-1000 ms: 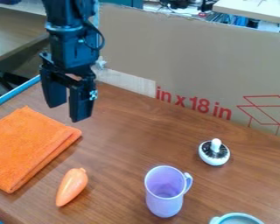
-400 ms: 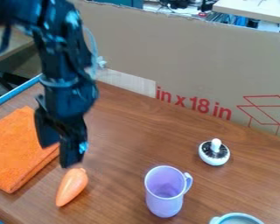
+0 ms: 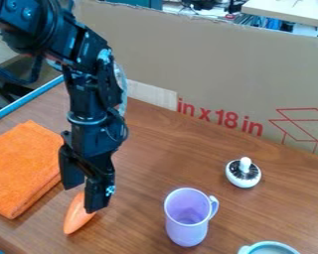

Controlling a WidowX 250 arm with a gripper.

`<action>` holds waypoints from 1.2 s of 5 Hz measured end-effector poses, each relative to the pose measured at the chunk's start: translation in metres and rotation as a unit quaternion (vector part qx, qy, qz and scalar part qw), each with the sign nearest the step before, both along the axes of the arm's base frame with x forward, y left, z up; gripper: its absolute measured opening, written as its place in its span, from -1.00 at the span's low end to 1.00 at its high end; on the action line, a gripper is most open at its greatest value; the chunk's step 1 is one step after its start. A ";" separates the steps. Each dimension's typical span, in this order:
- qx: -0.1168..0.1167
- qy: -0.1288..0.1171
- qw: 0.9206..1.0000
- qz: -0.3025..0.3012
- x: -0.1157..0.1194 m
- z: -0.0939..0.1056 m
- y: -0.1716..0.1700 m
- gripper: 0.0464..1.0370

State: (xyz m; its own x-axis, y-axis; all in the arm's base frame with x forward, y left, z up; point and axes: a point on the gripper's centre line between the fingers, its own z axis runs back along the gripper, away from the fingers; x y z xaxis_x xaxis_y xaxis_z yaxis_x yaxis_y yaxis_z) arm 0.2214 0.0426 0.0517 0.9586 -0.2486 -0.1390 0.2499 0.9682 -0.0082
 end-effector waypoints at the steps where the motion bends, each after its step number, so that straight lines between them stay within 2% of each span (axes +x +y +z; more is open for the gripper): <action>1: 0.011 0.018 1.000 0.008 -0.001 -0.013 -0.002 0.93; 2: 0.040 0.040 0.998 0.029 -0.005 -0.025 0.005 0.82; 3: 0.077 0.066 0.994 0.042 -0.006 -0.031 0.010 0.30; 4: 0.051 0.077 0.995 0.028 -0.005 -0.025 0.004 0.28; 5: 0.000 0.024 0.999 0.030 0.017 0.020 0.006 0.28; 6: -0.033 -0.028 0.997 0.059 0.047 0.062 0.030 0.28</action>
State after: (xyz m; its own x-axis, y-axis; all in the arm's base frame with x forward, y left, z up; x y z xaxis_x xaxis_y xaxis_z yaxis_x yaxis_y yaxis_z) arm 0.2685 0.0723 0.1135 0.9874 -0.1412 -0.0710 0.1369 0.9886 -0.0624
